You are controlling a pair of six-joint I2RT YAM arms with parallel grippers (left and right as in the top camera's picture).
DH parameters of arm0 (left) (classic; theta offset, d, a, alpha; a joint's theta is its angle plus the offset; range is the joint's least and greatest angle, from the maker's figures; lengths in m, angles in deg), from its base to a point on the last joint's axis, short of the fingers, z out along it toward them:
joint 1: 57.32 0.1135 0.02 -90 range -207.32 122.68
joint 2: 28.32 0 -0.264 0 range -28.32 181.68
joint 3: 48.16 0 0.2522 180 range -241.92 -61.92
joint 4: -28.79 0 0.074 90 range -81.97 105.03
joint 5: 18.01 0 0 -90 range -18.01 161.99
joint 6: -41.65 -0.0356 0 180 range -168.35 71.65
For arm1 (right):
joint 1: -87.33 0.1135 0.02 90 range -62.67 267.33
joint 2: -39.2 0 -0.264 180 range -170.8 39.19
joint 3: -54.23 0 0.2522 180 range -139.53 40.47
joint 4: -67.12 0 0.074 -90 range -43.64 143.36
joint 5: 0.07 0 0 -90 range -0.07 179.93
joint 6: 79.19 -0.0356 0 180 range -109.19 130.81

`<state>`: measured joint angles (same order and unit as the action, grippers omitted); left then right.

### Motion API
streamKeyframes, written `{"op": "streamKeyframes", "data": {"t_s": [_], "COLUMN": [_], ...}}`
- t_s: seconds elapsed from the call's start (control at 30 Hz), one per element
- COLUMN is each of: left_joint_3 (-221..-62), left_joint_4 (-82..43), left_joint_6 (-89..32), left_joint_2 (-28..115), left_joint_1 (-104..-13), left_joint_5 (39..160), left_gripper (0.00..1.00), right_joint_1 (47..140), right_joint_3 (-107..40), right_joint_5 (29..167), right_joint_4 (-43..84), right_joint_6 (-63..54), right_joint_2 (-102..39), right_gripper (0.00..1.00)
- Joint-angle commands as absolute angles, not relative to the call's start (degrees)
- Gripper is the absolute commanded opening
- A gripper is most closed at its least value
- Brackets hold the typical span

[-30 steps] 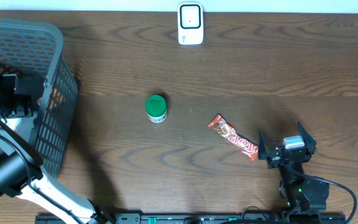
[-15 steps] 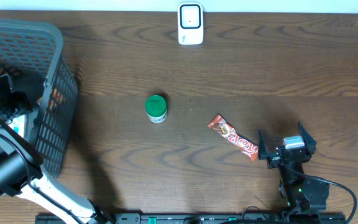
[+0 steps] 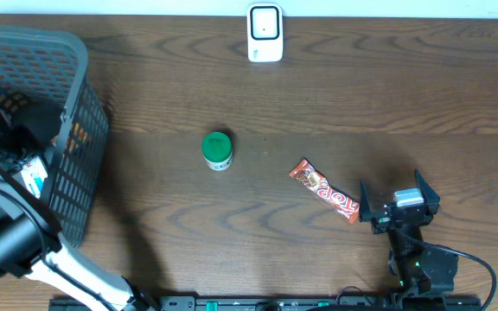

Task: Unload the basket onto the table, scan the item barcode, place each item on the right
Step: 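Grasp the white Panadol box with the left gripper and lift it, then carry the Panadol box toward the scanner with the left gripper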

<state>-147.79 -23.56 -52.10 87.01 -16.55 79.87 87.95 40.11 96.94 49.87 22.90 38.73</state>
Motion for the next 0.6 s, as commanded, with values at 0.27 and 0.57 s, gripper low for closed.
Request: {"op": "streamKeyframes", "data": {"t_s": [0.27, 0.57], "left_joint_3": [-147.92, -147.92], "left_joint_4": [-25.68, -26.47], "left_joint_6": [-47.99, -44.60], "left_joint_2": [70.33, 63.77], "left_joint_1": [-16.31, -16.70], "left_joint_5": [83.57, 85.47], "left_gripper": [0.48, 0.49], "right_joint_1": [88.50, 88.50], "right_joint_3": [40.15, 40.15], "right_joint_5": [96.87, 96.87], "right_joint_4": [49.65, 49.65], "right_joint_6": [21.99, 21.99], "right_joint_2": [38.88, 38.88], "right_gripper": [0.99, 0.99]}}
